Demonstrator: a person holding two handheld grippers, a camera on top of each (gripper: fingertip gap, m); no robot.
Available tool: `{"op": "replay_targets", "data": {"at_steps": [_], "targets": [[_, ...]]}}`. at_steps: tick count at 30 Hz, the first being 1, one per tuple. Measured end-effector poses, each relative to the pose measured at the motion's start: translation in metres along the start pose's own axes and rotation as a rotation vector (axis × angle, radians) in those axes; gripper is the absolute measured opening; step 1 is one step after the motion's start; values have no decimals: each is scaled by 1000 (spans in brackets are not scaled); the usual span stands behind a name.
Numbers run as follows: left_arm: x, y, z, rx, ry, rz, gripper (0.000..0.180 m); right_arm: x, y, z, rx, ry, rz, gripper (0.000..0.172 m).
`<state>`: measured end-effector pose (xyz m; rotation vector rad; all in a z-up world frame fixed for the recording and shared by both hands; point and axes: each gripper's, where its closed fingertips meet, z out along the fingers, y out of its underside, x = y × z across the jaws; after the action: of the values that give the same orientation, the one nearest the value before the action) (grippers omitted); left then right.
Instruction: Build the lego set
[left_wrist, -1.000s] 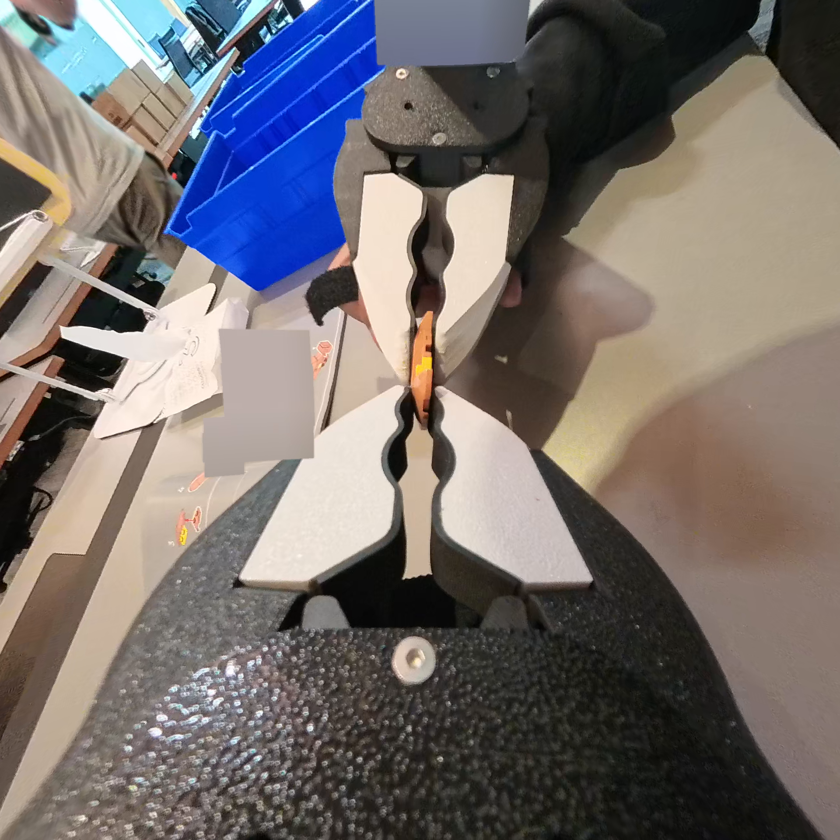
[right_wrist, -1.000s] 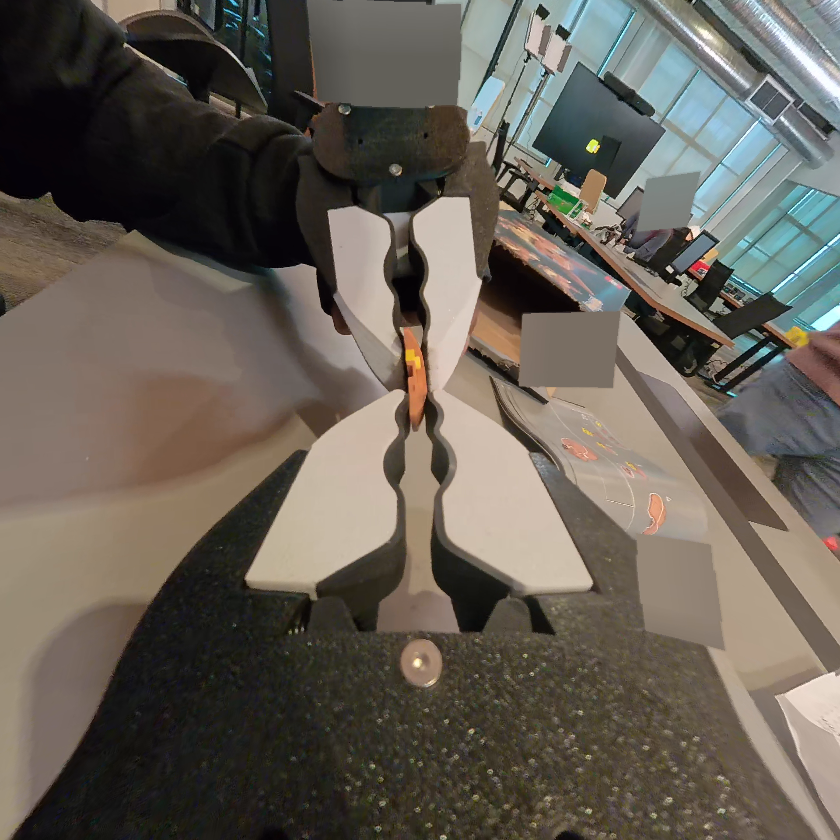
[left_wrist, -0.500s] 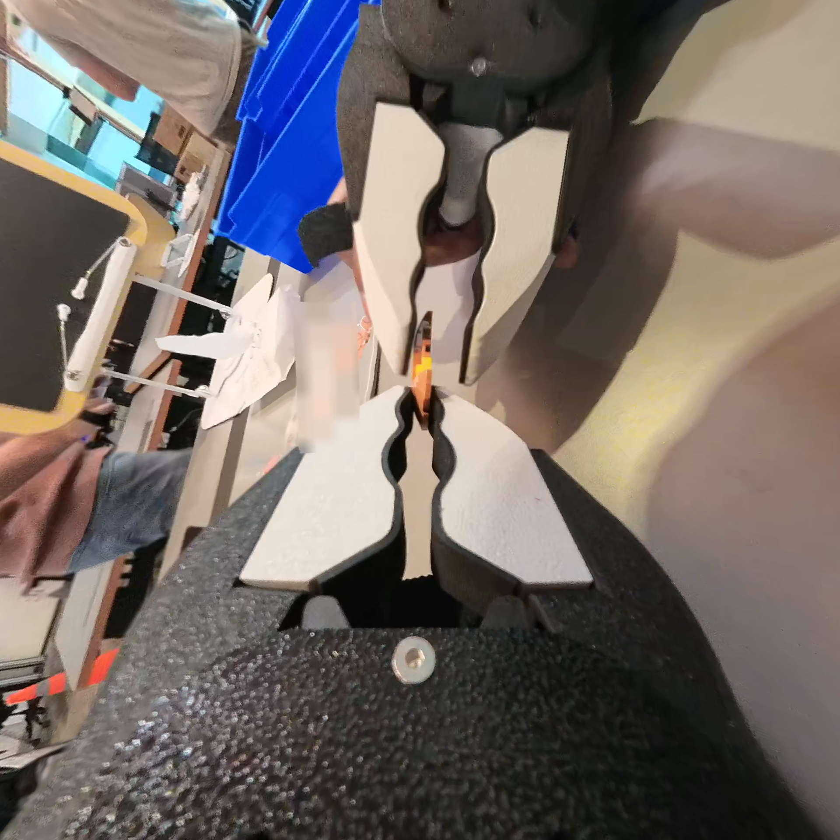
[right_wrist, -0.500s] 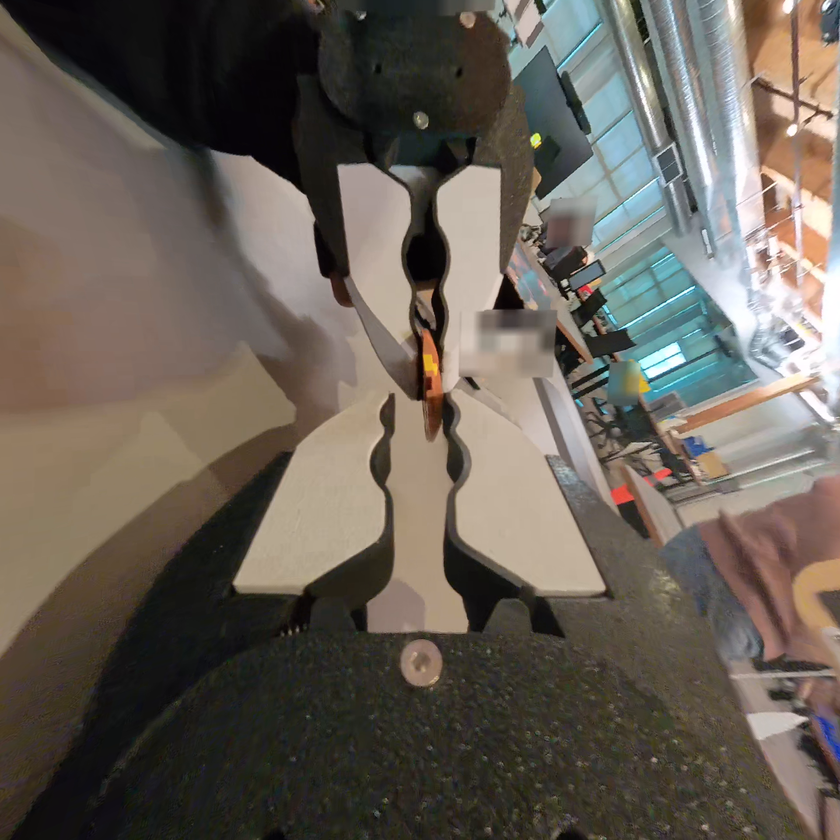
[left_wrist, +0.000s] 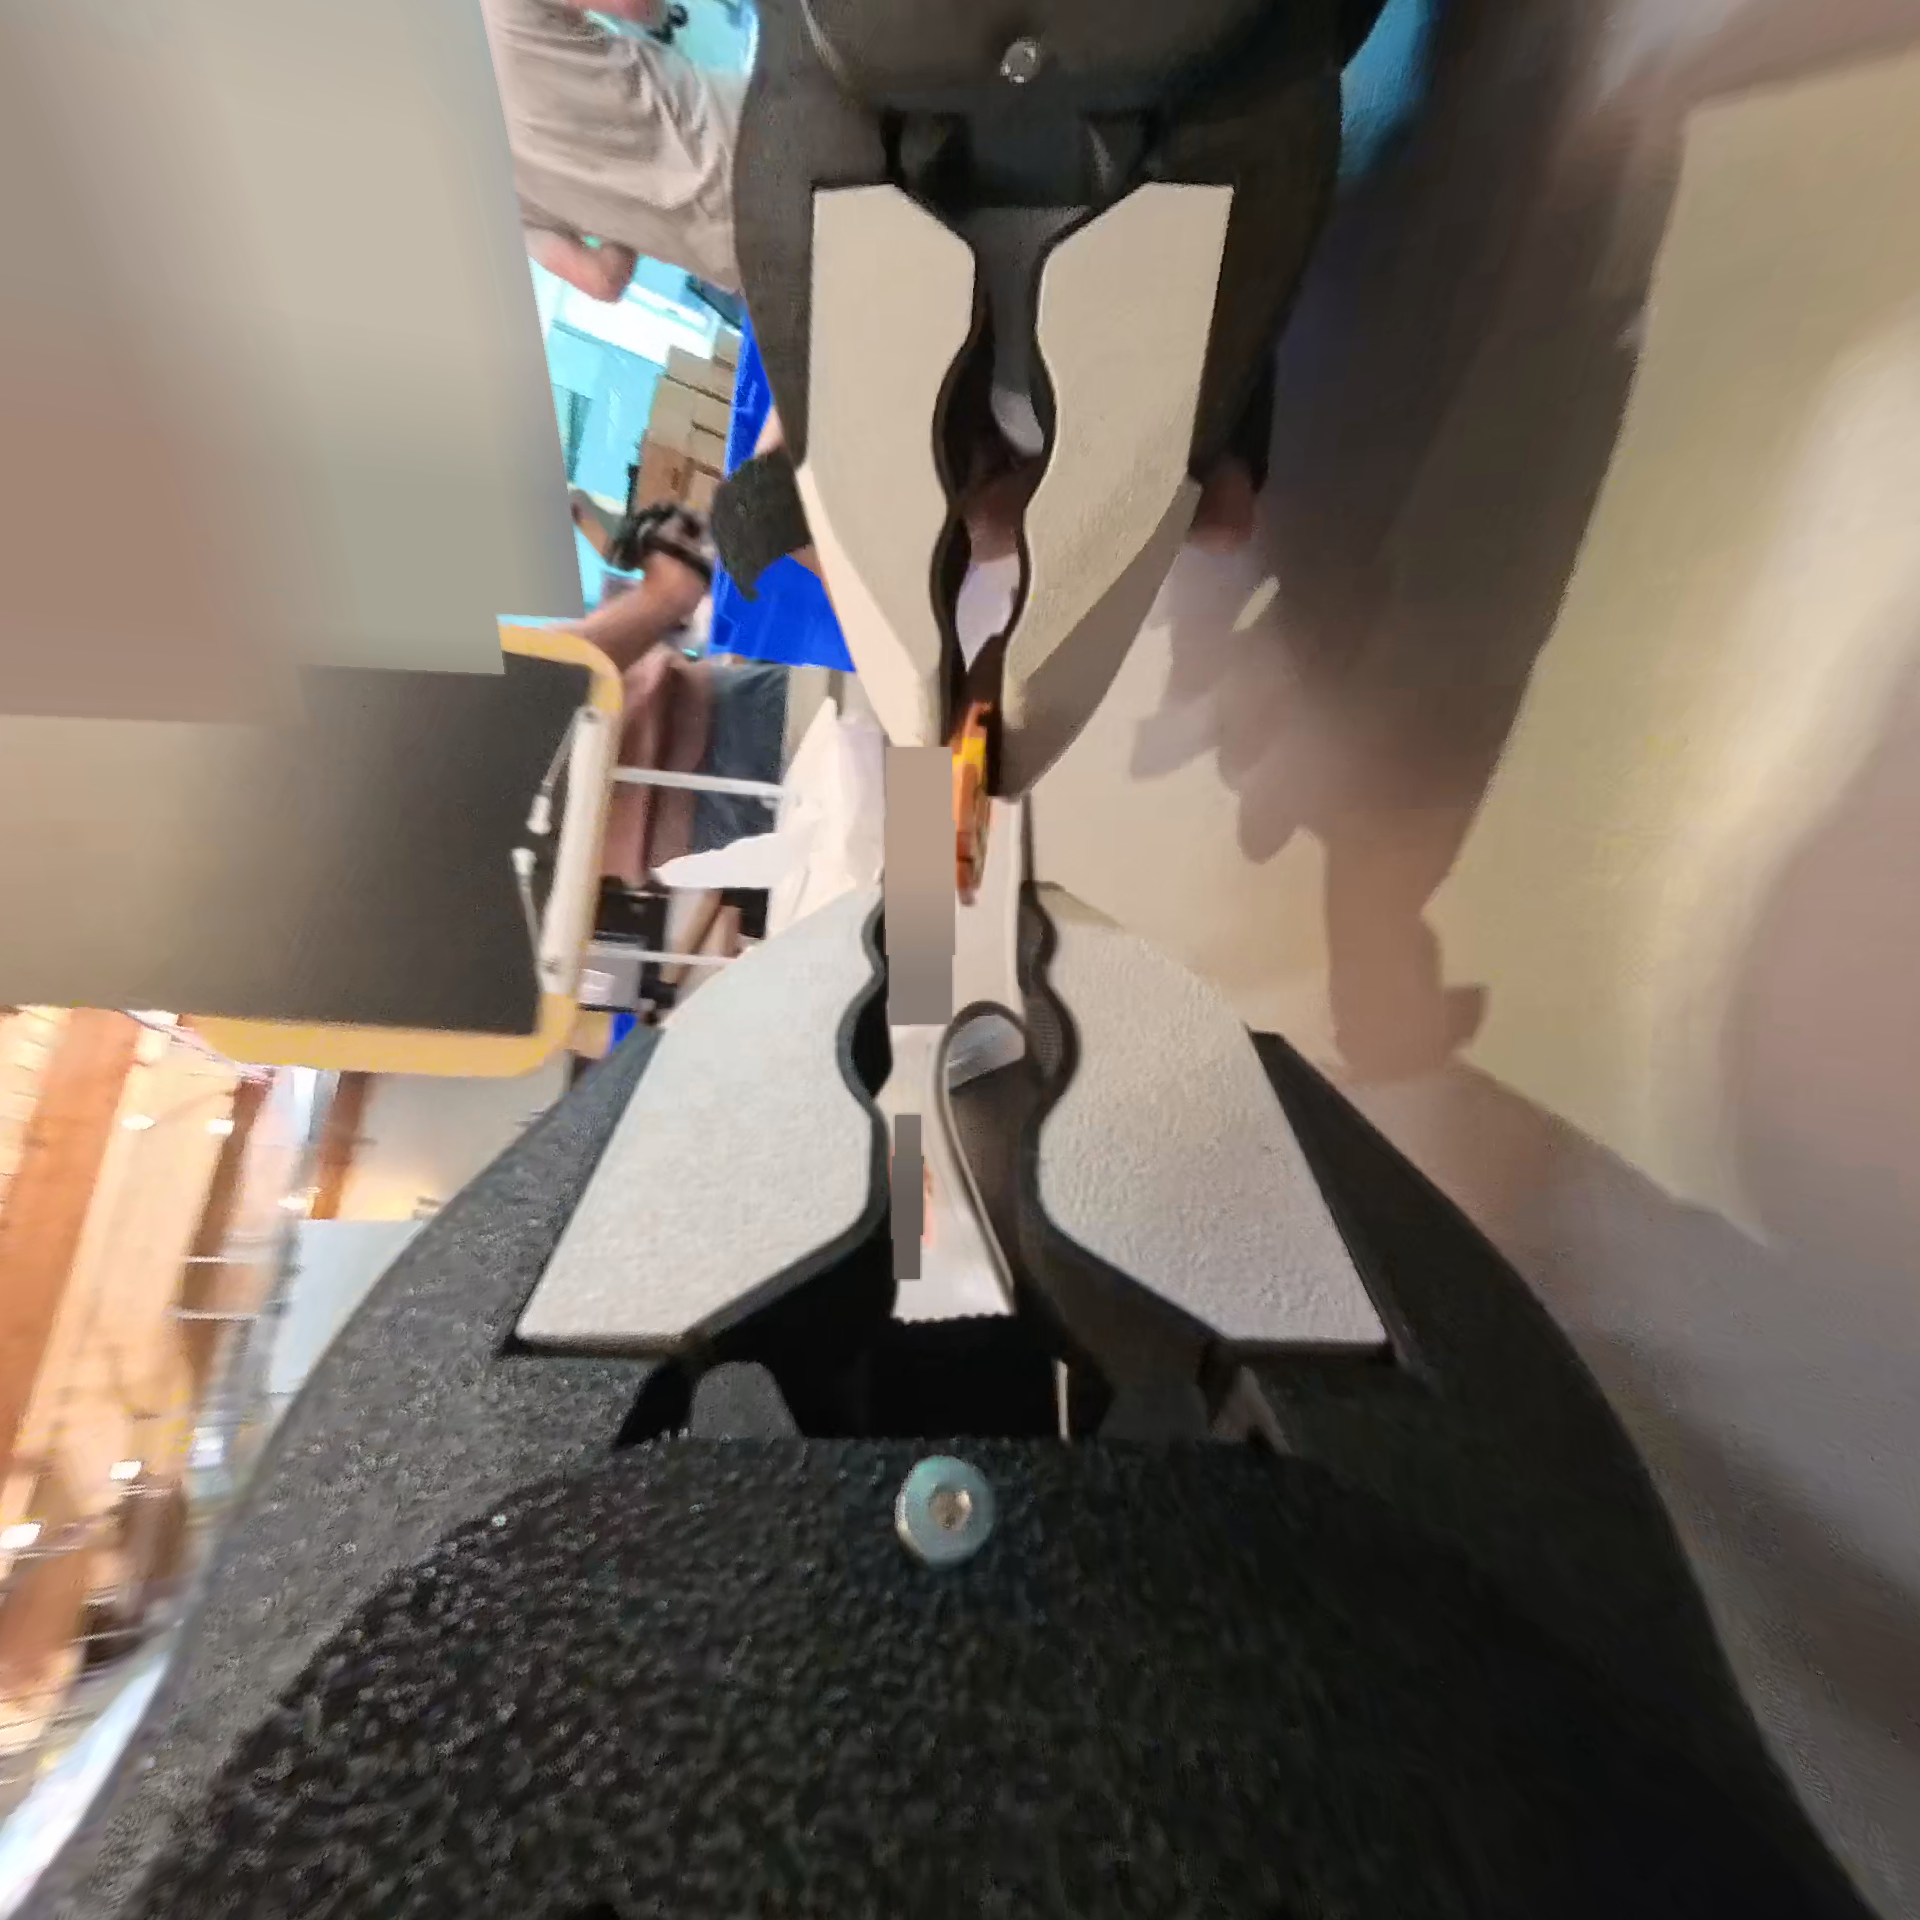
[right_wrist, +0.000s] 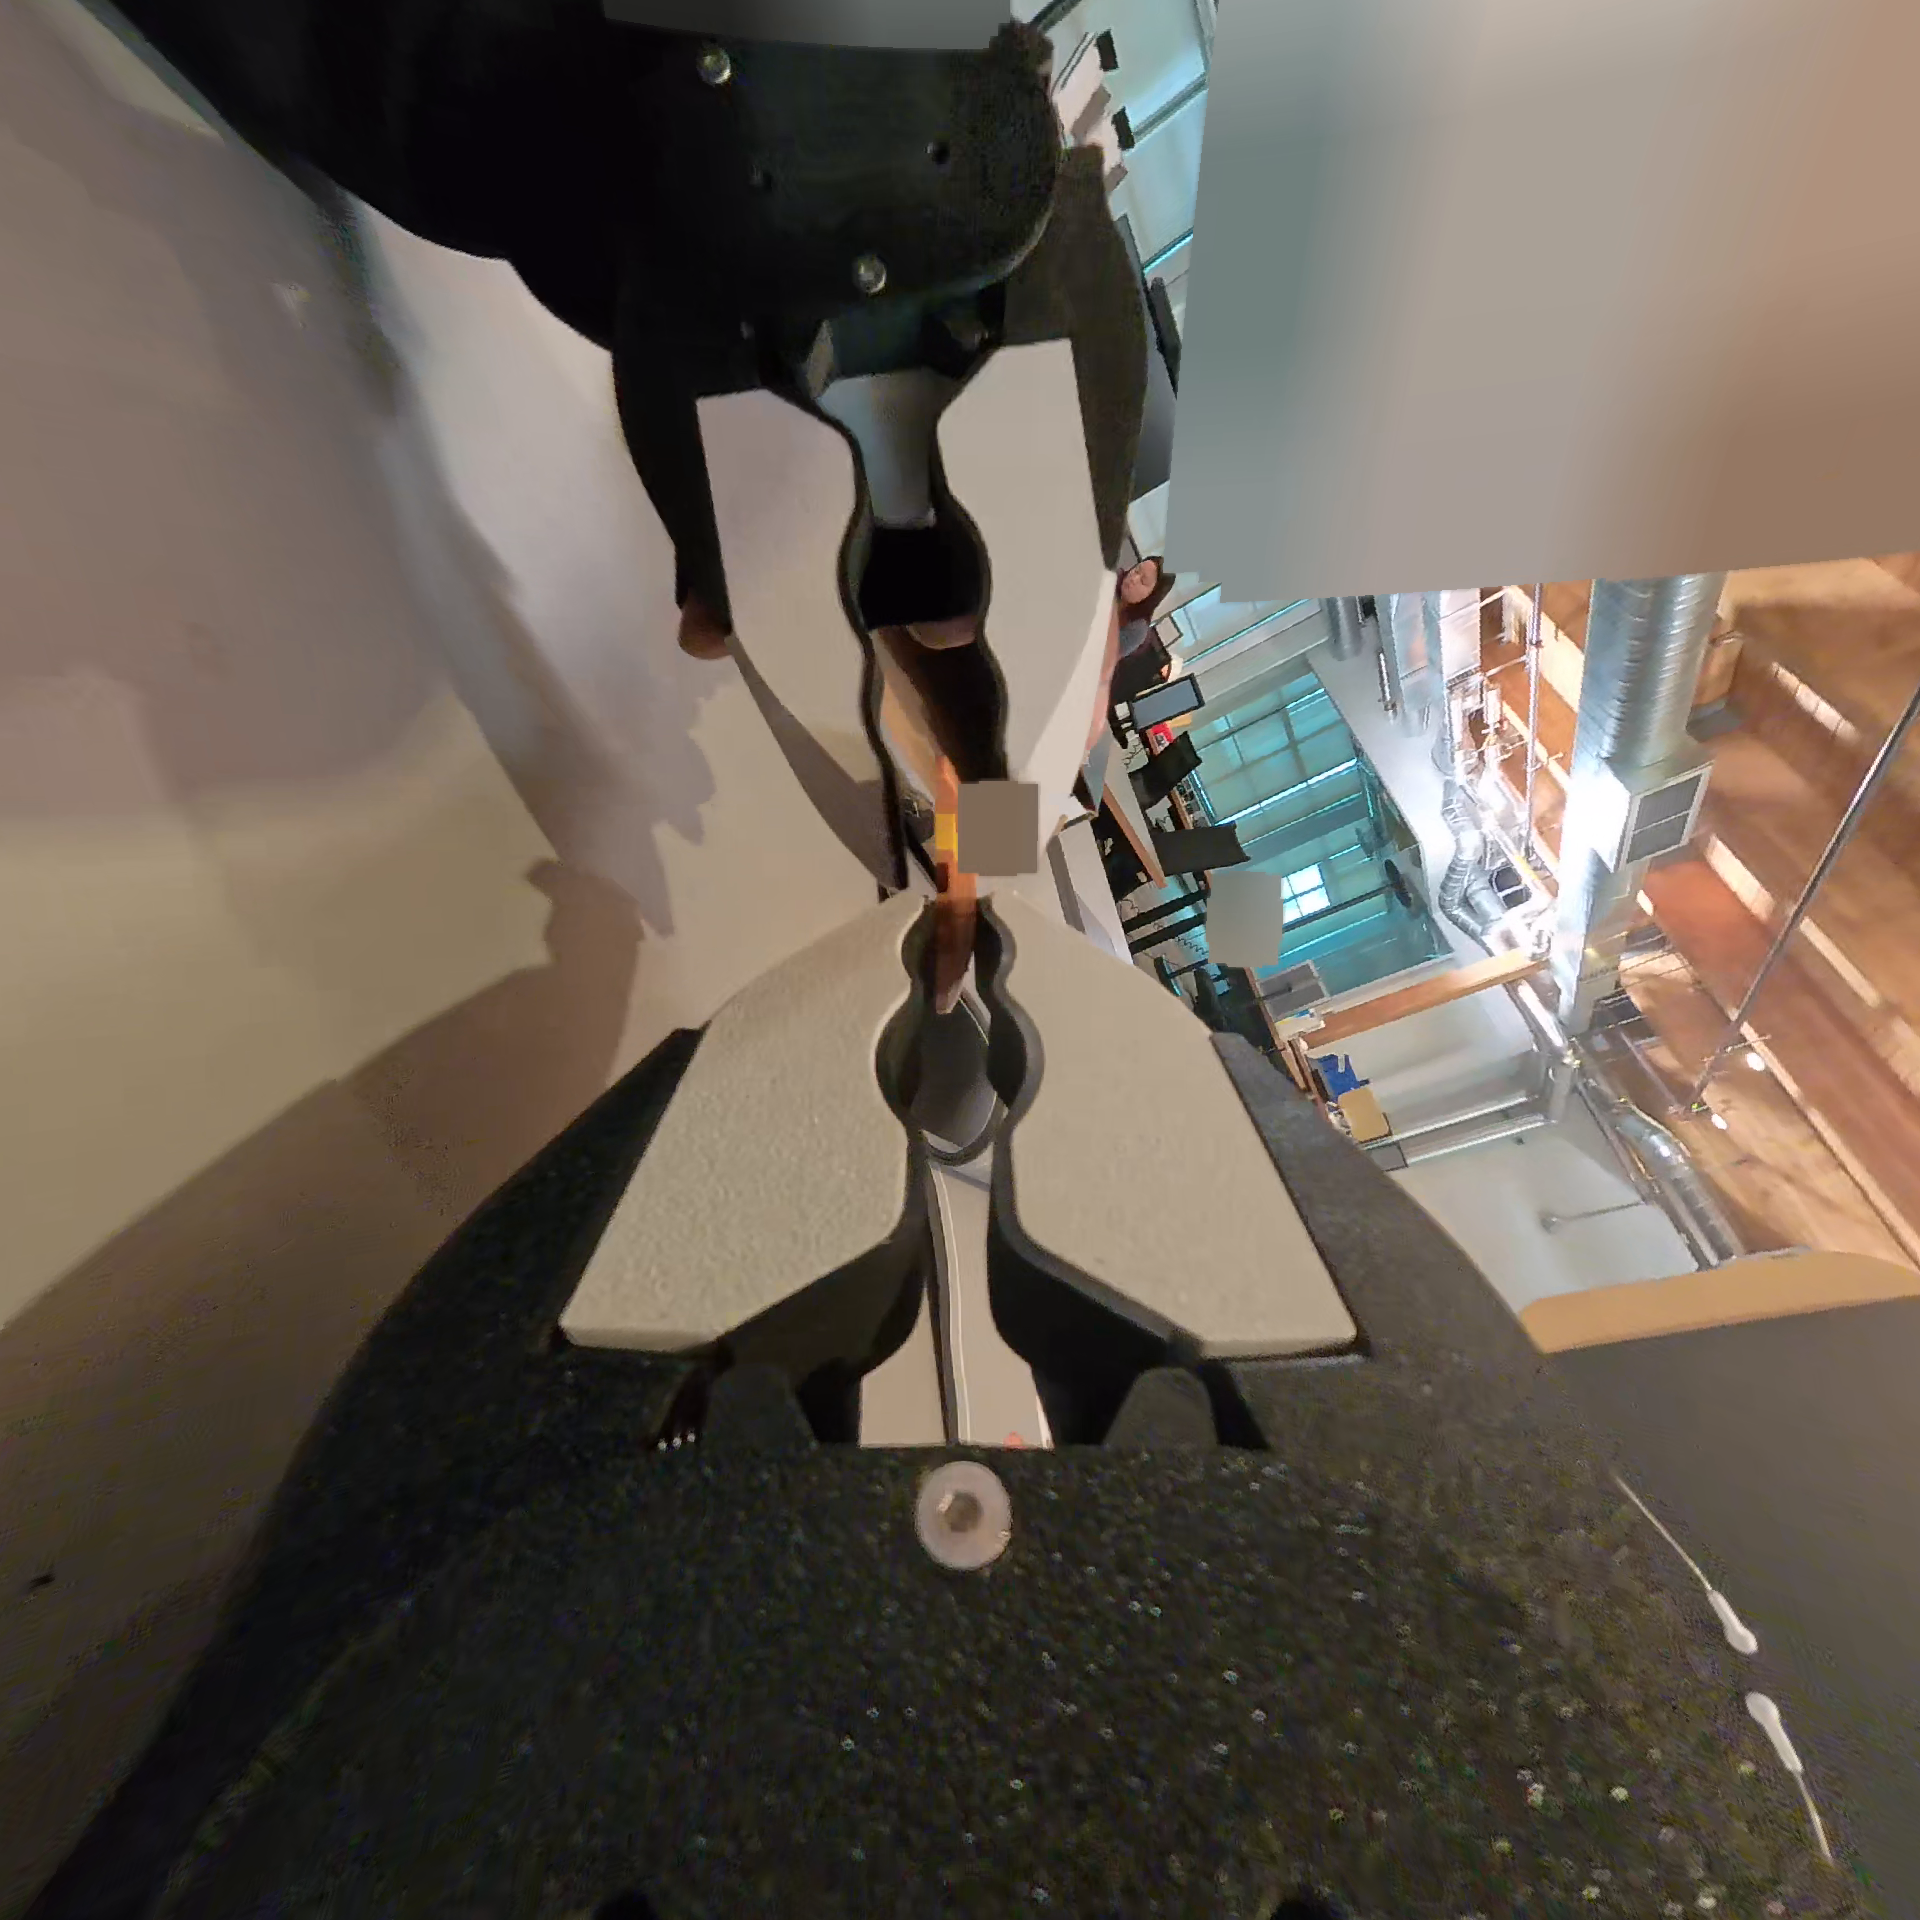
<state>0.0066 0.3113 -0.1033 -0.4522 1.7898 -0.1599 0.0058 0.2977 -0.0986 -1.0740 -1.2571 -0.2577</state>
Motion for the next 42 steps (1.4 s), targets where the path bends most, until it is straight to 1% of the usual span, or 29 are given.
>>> {"op": "replay_targets", "data": {"at_steps": [3,6,7,8,9,10,11,12,19,22,24,25,26,28,29,31,33,34,35,36,39,42], "targets": [[-3,-6,0,12,-50,83,20,-1,-2,0,3,-2,-12,6],[-2,-14,-2,54,-62,118,16,-2,-3,0,9,-6,-8,6],[-2,-15,-2,55,-64,127,18,-2,-4,0,12,-8,-6,6],[0,-16,-1,52,-61,138,16,-2,-4,0,12,-9,-3,6],[1,-16,0,48,-59,146,9,-2,-4,0,10,-12,-4,6],[2,-15,0,47,-55,148,12,-3,-4,0,10,-15,-8,6],[3,-16,0,49,-44,143,8,-4,-4,0,12,-17,-9,6],[4,-16,-1,52,-31,134,7,-4,-5,0,15,-19,-10,6],[6,-19,-4,70,11,94,6,-6,-8,0,28,-25,-4,6],[2,-16,0,63,-24,56,6,0,-3,1,8,-2,19,6],[1,-8,5,53,-17,-57,8,3,6,3,-27,5,76,6],[4,0,6,25,29,-116,20,6,11,4,-45,21,106,6],[8,9,7,-9,76,-192,26,10,17,5,-72,36,132,6],[5,30,9,-96,111,-394,28,18,29,6,-128,84,166,6],[5,35,9,-111,147,-534,32,20,33,6,-150,102,162,6],[6,33,7,-69,276,-913,33,25,41,6,-192,143,125,6],[-8,24,6,50,349,-1316,32,30,47,6,-224,186,60,6],[-17,20,6,129,374,-1480,31,33,49,5,-240,213,14,6],[-25,18,6,193,391,-1611,30,36,52,4,-256,236,-39,6],[-30,19,9,224,394,-1716,30,39,53,3,-272,261,-99,6],[-29,18,19,265,431,-1916,29,45,52,0,-295,321,-298,6],[-28,9,28,322,483,-2045,30,45,47,-1,-294,342,-433,6]]}}
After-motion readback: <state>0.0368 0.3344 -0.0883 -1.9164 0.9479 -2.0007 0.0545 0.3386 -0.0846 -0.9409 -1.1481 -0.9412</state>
